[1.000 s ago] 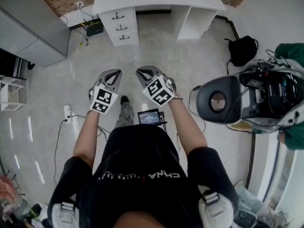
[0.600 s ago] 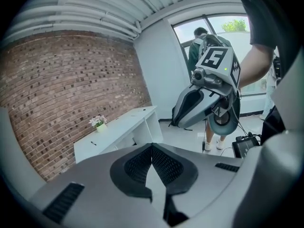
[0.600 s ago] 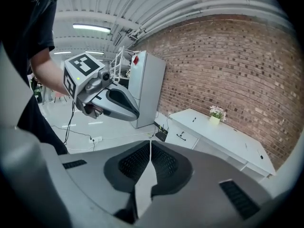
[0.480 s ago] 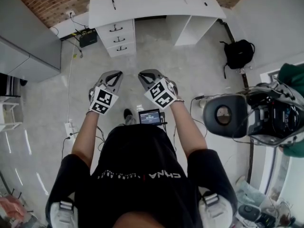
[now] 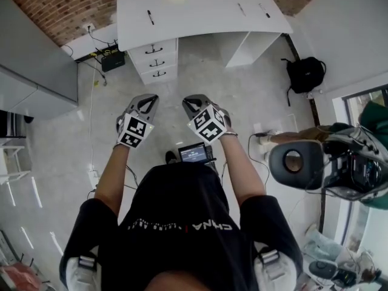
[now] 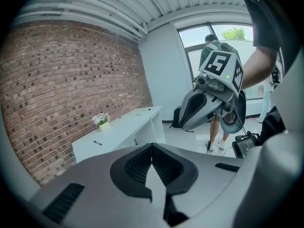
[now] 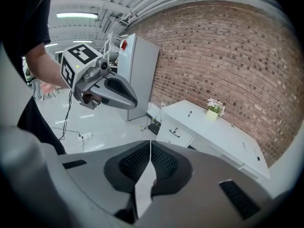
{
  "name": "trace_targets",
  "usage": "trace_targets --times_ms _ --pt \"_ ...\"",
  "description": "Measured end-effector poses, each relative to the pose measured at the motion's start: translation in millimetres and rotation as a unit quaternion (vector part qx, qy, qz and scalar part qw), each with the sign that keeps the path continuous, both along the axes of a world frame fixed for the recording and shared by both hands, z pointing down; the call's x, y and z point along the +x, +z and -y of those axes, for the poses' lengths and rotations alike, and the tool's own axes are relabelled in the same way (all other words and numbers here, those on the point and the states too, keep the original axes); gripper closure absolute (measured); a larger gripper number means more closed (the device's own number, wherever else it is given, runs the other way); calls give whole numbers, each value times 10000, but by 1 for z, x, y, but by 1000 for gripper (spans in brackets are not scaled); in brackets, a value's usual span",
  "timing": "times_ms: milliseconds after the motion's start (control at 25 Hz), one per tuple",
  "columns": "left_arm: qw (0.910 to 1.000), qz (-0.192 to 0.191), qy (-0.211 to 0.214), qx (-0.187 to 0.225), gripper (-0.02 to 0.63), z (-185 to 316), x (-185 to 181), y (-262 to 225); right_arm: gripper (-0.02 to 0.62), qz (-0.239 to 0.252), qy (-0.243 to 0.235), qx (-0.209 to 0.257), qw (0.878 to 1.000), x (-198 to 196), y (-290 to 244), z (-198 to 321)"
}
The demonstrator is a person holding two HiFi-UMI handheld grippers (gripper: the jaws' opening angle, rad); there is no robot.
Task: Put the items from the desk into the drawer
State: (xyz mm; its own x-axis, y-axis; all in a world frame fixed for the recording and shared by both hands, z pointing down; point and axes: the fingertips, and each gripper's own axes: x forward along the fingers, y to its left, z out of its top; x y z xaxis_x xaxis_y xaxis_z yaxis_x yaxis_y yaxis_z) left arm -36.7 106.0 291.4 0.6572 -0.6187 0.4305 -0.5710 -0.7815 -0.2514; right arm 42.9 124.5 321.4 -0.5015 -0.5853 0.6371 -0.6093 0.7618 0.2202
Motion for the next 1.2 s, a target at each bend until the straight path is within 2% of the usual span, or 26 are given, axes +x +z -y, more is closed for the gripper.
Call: trace_targets --times_ms 160,360,720,1000,1200 --pt "9997 -124 -90 -214 595 33 -4 4 580 -48 -4 -103 9999 -6 1 35" --pt "9987 -112 -269 -414 595 75 -5 15 580 -49 -323 -470 9984 -8 20 75" --pt "9969 82 -677 -388 595 169 -12 22 580 143 -603 -355 9974 -17 21 191" --pt "9969 101 -754 -184 595 242 -2 9 578 234 -453 -176 9985 -3 3 274" --pt "9941 223 -1002 -360 595 311 33 6 580 346 -584 -397 9969 44 -2 355"
